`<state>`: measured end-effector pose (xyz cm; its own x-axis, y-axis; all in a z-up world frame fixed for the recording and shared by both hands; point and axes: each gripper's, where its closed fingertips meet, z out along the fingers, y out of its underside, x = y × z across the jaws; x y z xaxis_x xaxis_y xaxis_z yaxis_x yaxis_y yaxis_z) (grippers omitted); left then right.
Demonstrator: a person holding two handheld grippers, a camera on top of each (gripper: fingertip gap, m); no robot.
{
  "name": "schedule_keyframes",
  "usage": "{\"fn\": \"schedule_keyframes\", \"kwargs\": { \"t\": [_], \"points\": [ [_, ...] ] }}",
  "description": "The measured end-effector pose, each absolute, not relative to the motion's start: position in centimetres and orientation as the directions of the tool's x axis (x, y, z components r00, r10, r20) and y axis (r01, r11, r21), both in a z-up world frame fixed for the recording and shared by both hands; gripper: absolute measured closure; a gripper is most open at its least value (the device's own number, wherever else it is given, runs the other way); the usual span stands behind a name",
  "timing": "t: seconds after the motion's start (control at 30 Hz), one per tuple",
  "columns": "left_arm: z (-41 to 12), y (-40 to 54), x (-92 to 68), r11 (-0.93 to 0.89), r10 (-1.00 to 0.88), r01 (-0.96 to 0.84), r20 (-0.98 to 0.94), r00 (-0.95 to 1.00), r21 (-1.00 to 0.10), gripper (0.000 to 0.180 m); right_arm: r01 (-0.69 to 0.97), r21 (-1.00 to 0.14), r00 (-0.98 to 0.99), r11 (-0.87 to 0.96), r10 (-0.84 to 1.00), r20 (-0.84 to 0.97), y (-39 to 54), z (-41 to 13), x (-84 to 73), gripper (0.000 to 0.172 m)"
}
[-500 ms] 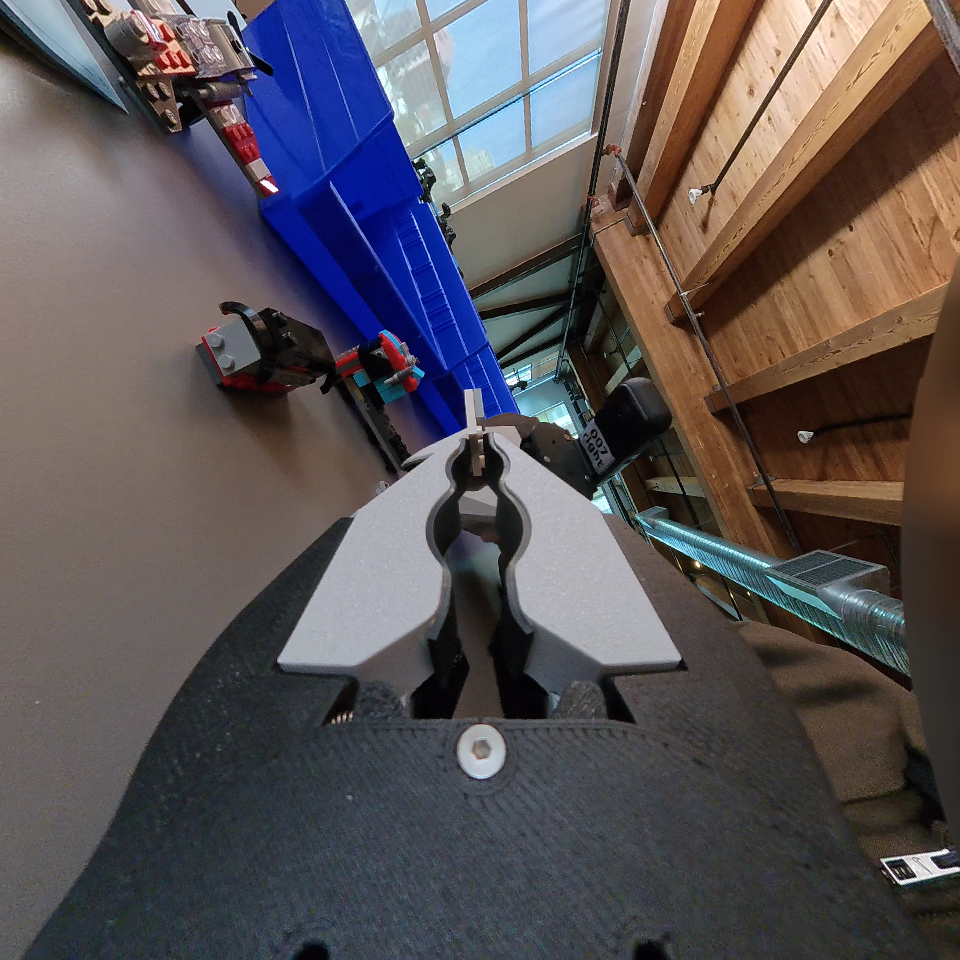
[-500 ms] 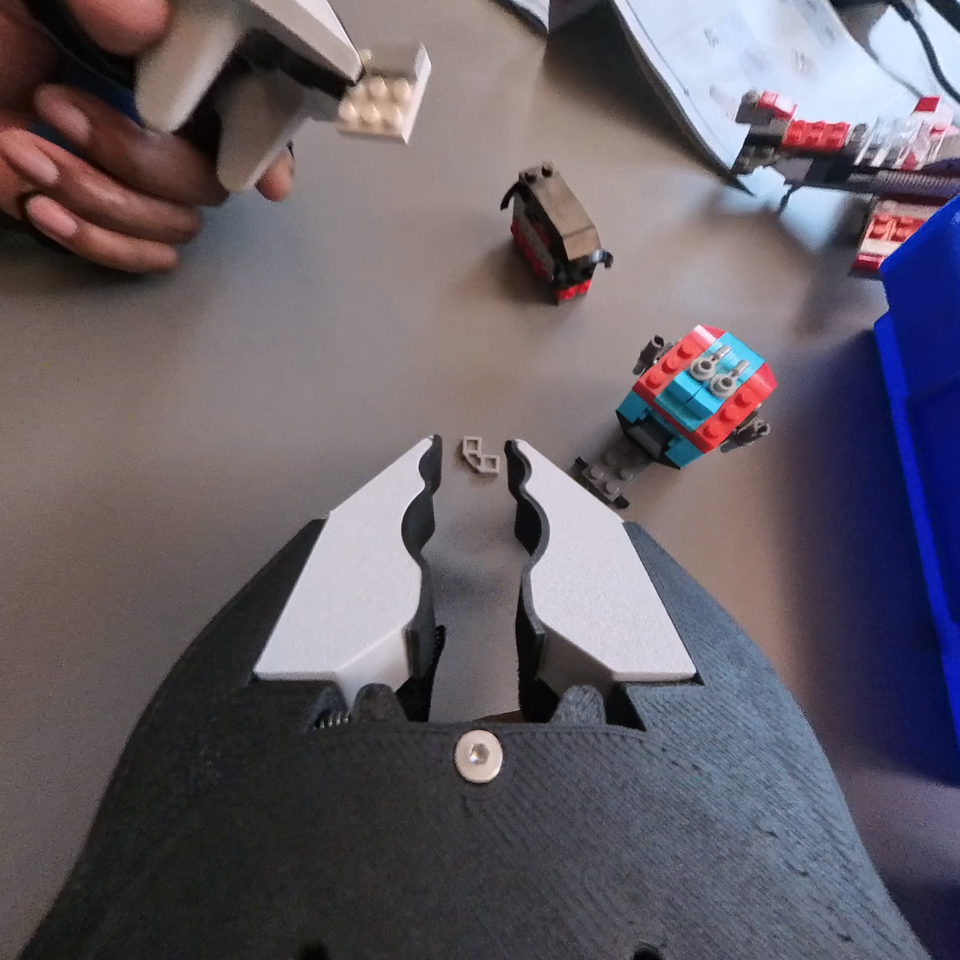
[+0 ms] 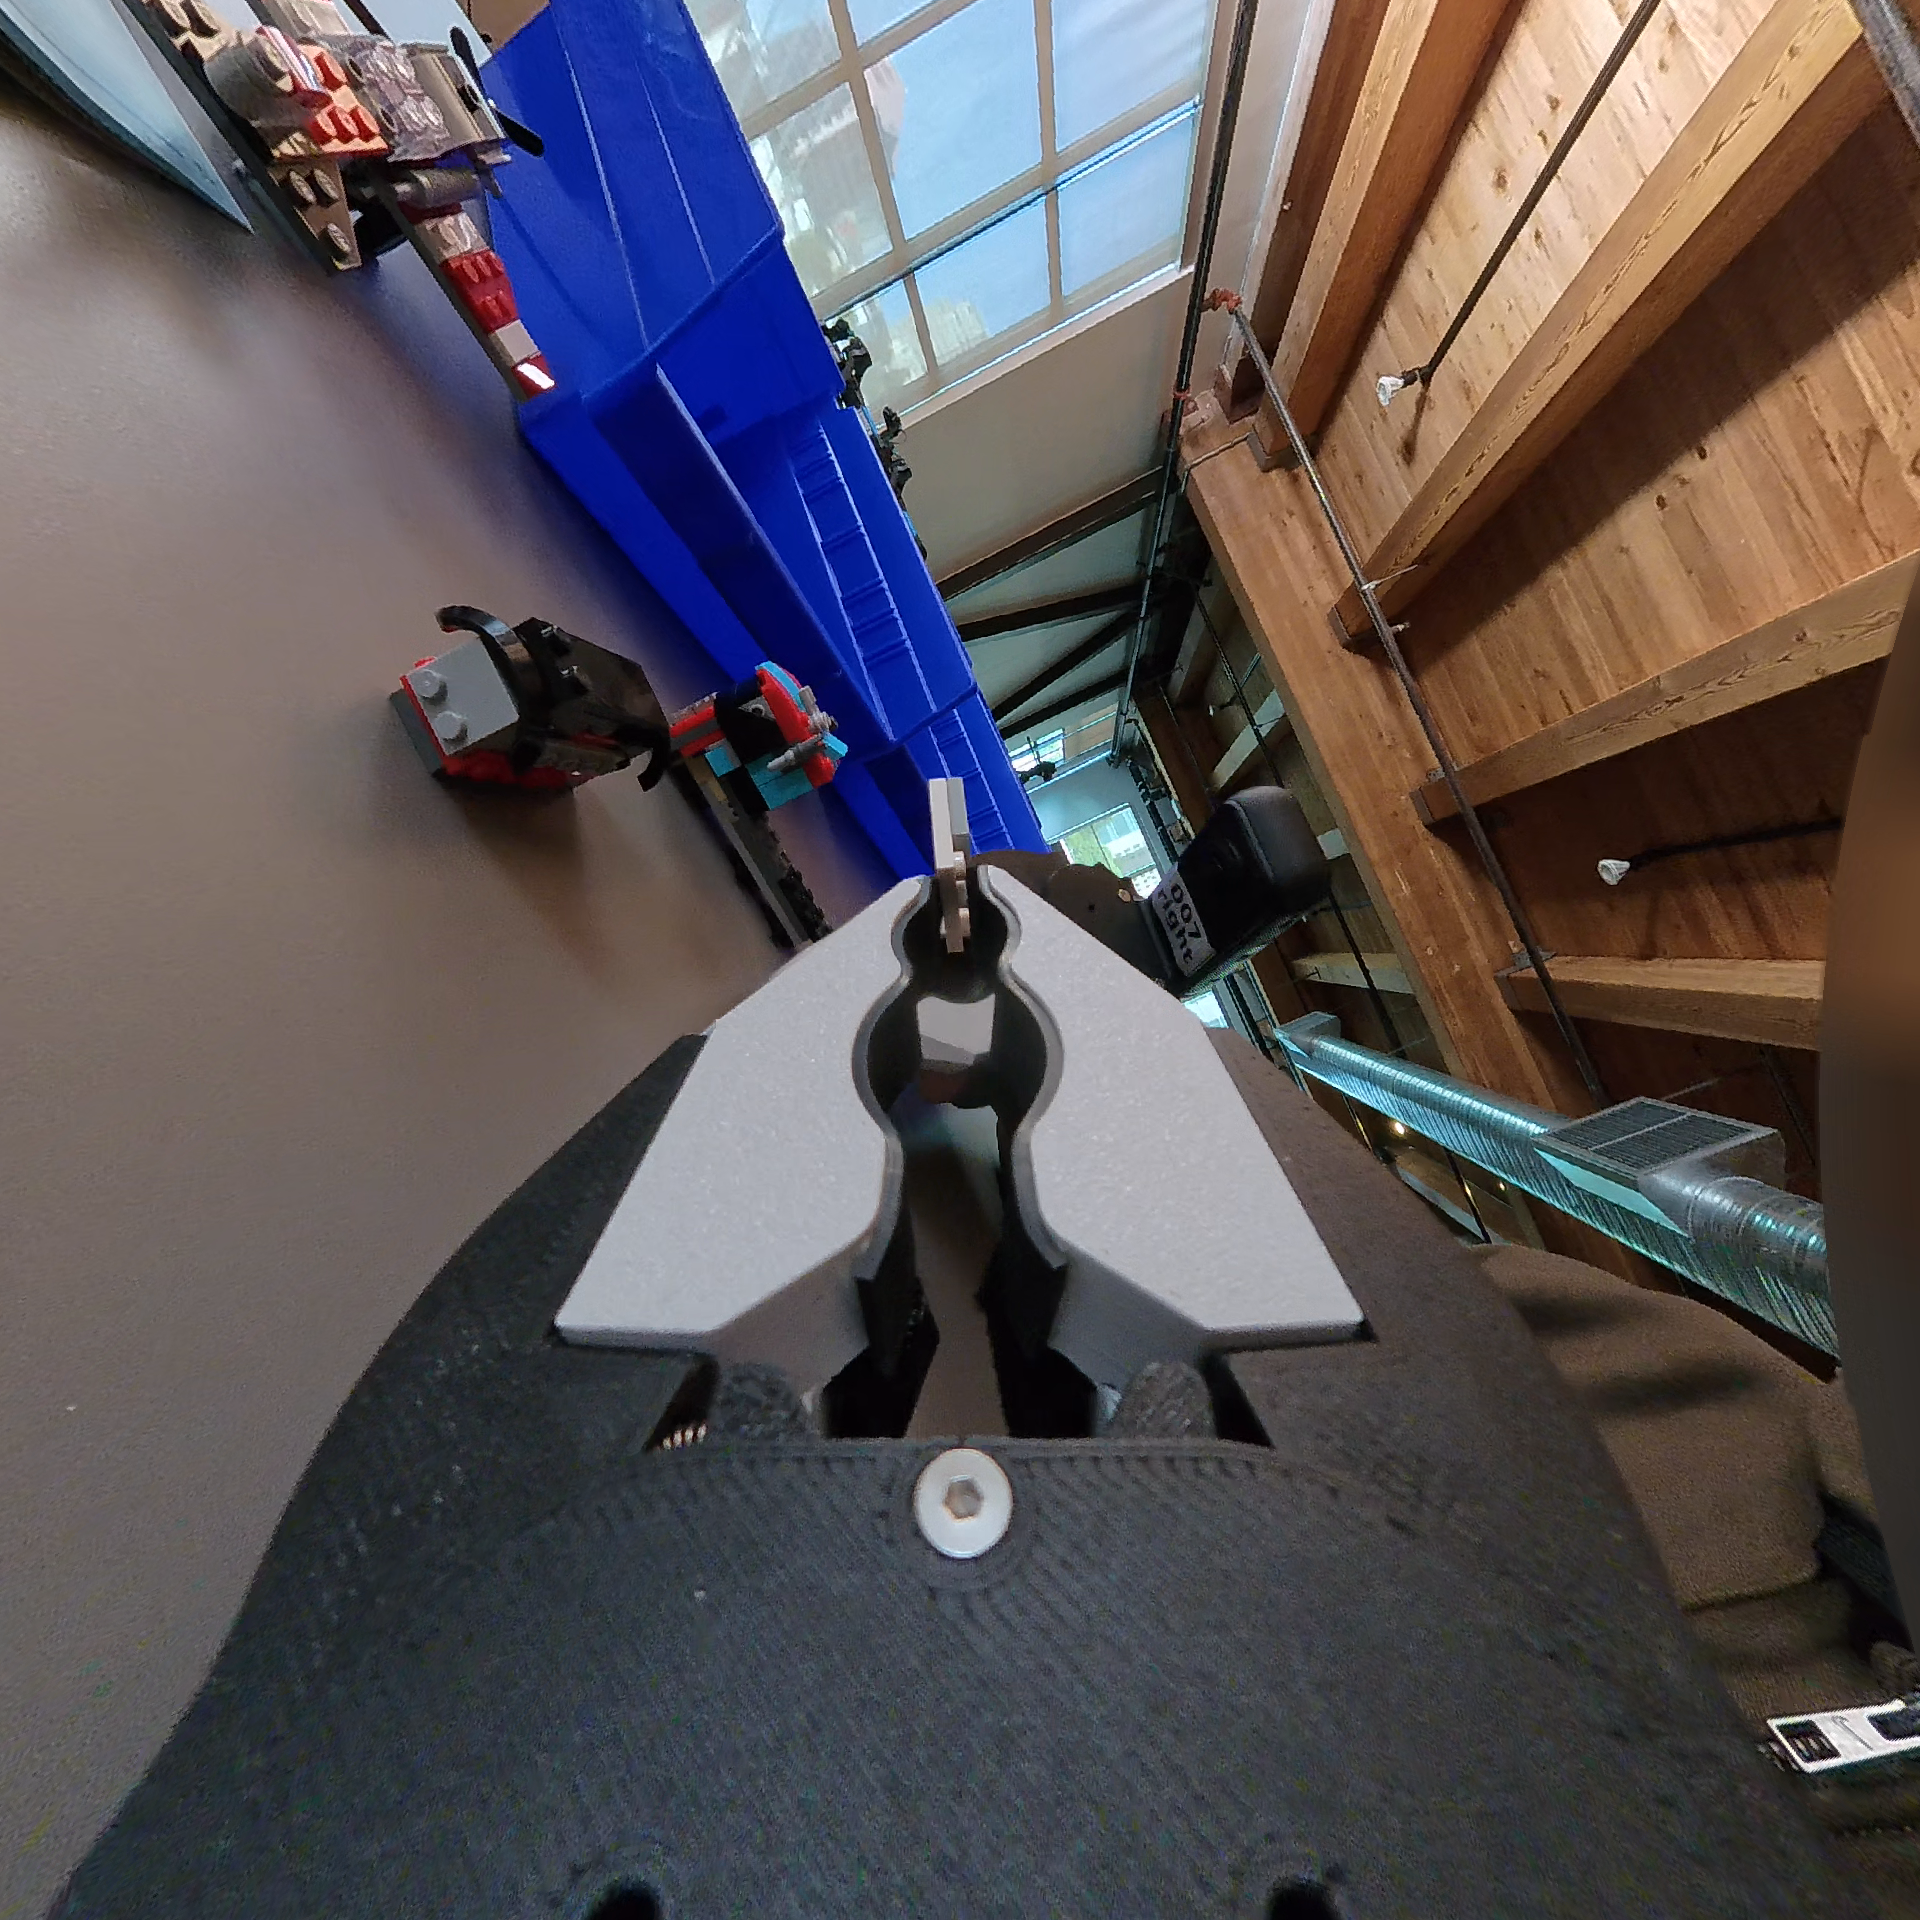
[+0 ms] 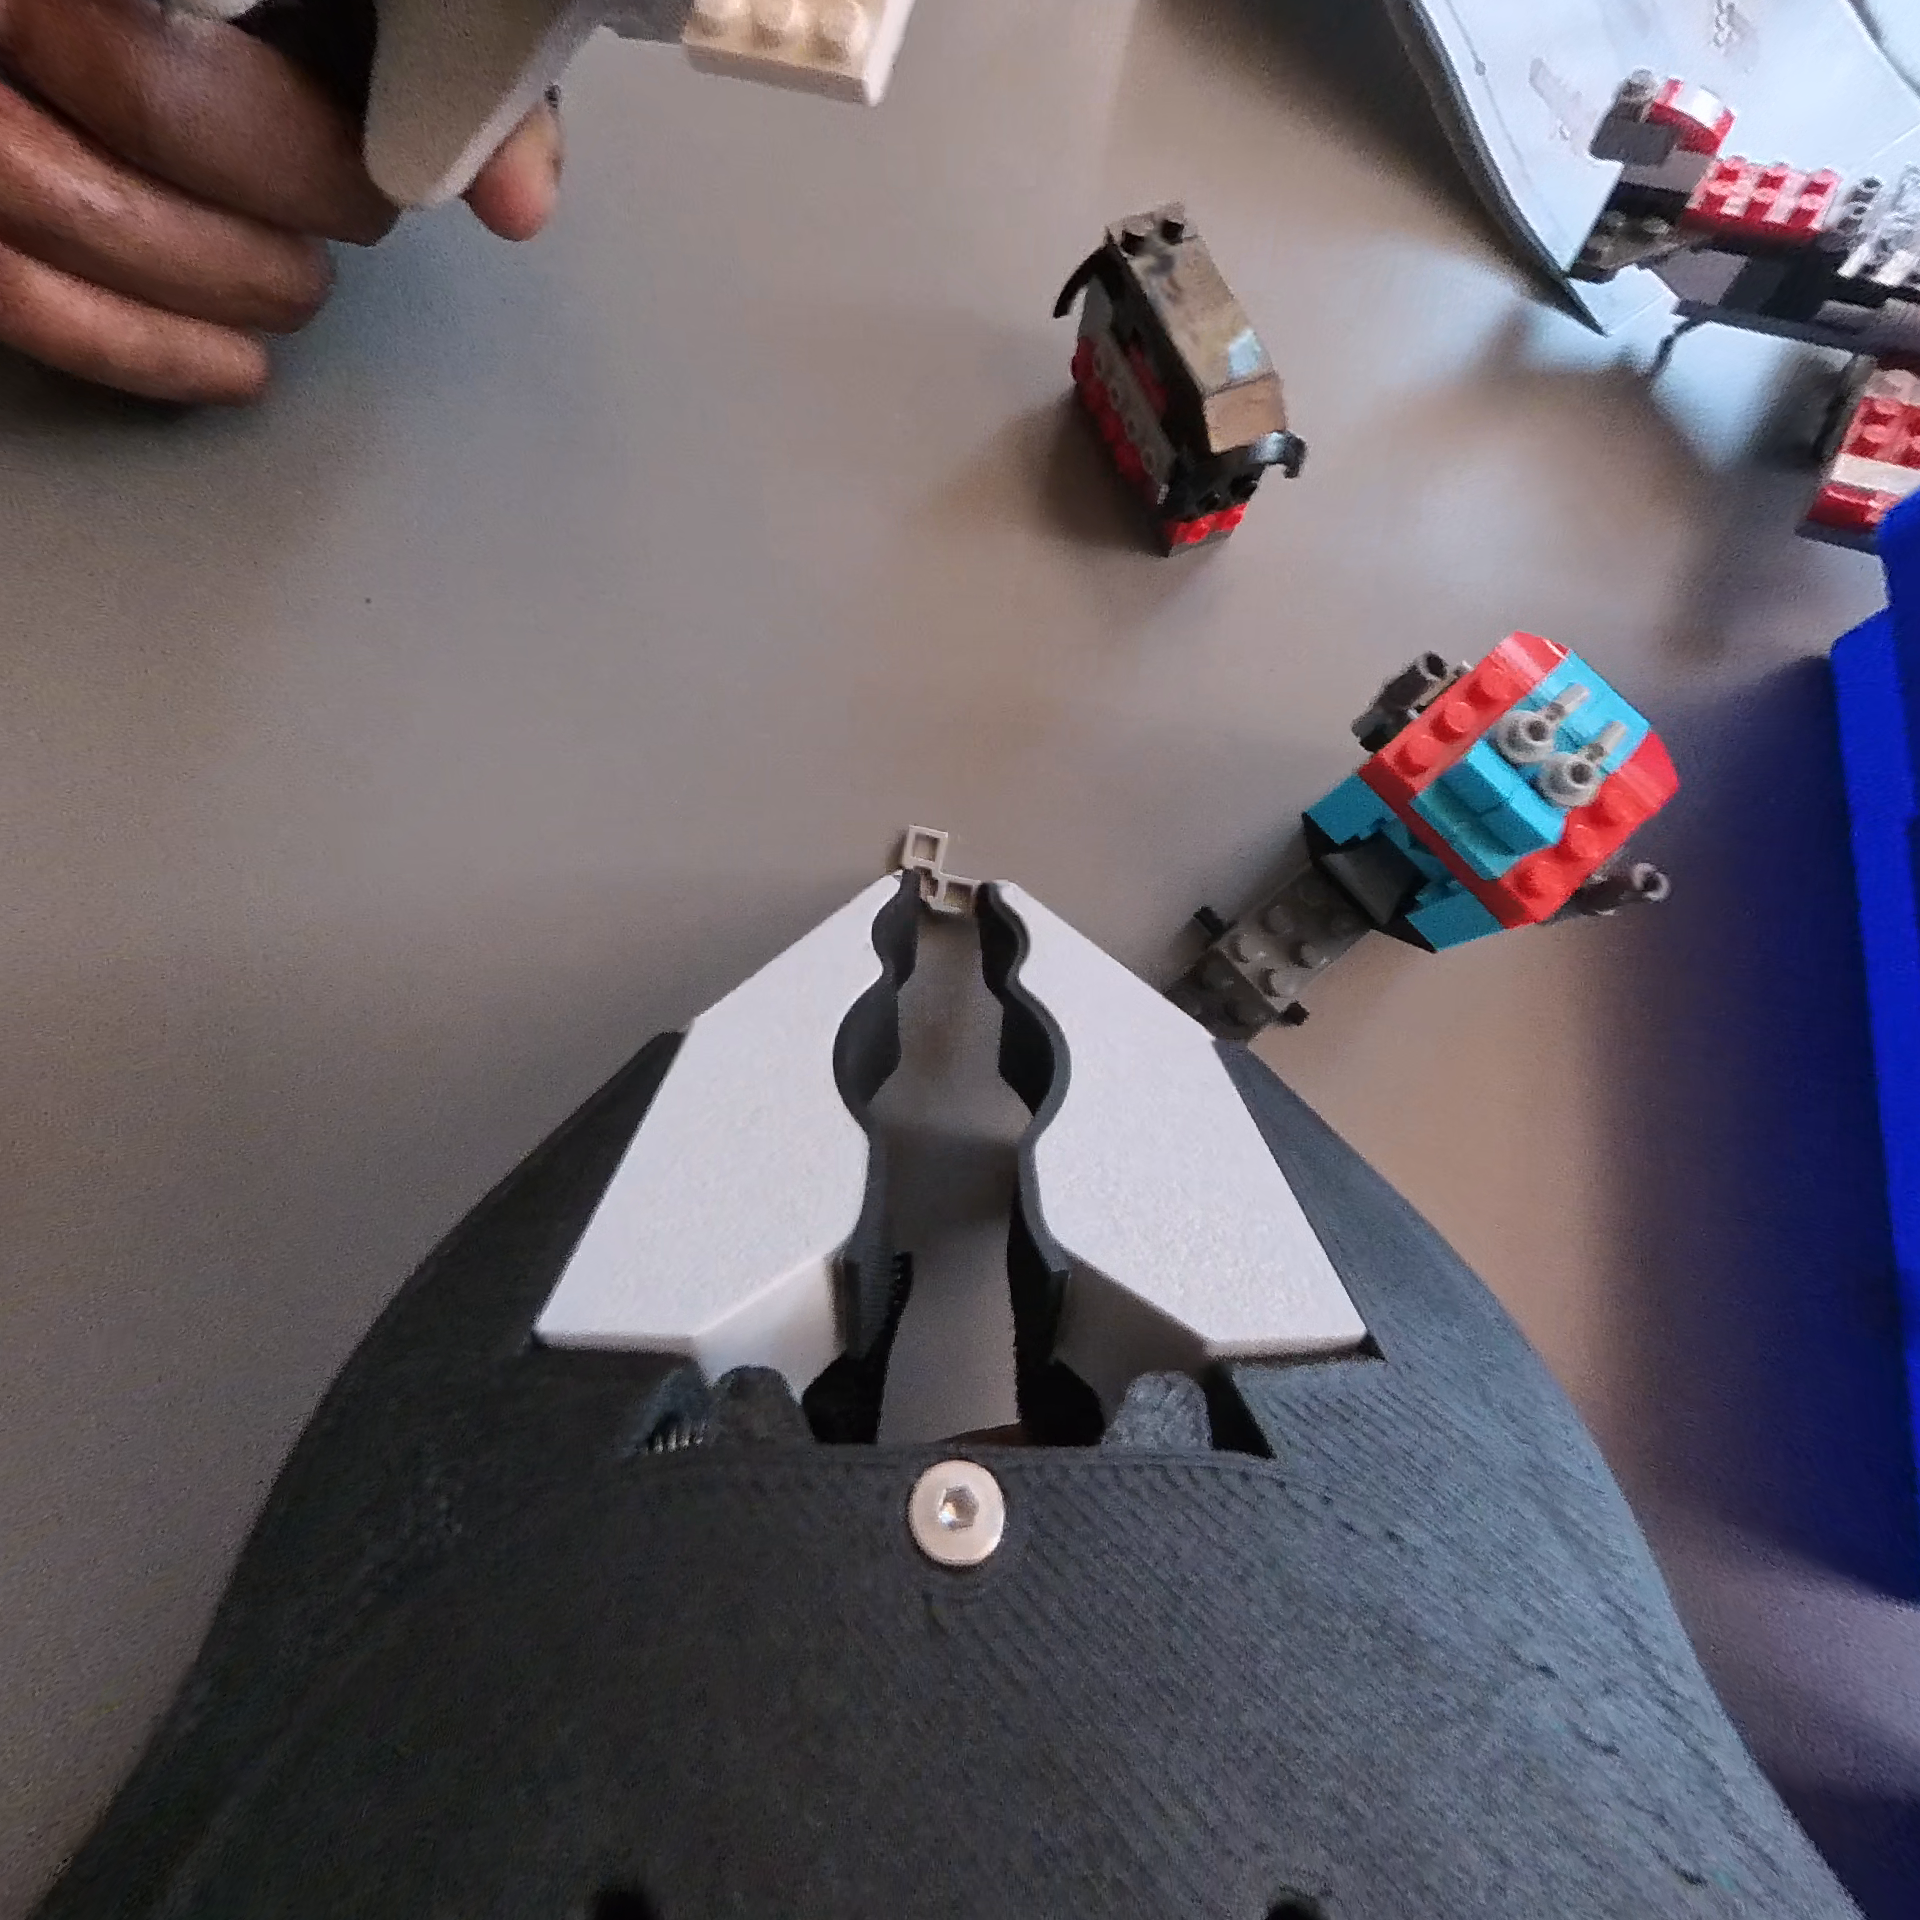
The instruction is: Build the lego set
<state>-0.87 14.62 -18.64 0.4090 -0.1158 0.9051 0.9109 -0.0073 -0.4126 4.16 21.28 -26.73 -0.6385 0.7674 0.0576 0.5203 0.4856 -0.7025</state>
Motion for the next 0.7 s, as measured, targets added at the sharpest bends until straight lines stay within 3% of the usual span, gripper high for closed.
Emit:
{"fn": "schedule_keyframes", "kwargs": {
  "t": [0.13, 0.23, 0.33, 0.7],
  "points": [
    [-18.6, 14.6, -0.9, -0.005, -0.114, 0.910, 0.904, 0.412, -0.415, 0.176, 0.453, -0.757, -0.686, 0.471, 0.727, 0.042, 19.7, -25.5, 4.5, 0.160],
    [-18.6, 14.6, -0.9, -0.003, -0.115, 0.910, 0.904, 0.412, -0.415, 0.176, 0.309, -0.849, -0.737, 0.429, 0.672, 0.071, 18.1, -22.4, 4.8, 0.160],
    [-18.6, 14.6, -0.9, -0.003, -0.115, 0.910, 0.904, 0.412, -0.415, 0.176, 0.228, -0.907, -0.717, 0.353, 0.692, 0.089, 18.2, -19.7, 4.4, 0.152],
    [-18.6, 14.6, -0.9, -0.002, -0.116, 0.911, 0.904, 0.410, -0.413, 0.176, 0.380, -0.818, -0.721, 0.432, 0.693, 0.031, 19.3, -23.2, 4.9, 0.148]
  ]
}}
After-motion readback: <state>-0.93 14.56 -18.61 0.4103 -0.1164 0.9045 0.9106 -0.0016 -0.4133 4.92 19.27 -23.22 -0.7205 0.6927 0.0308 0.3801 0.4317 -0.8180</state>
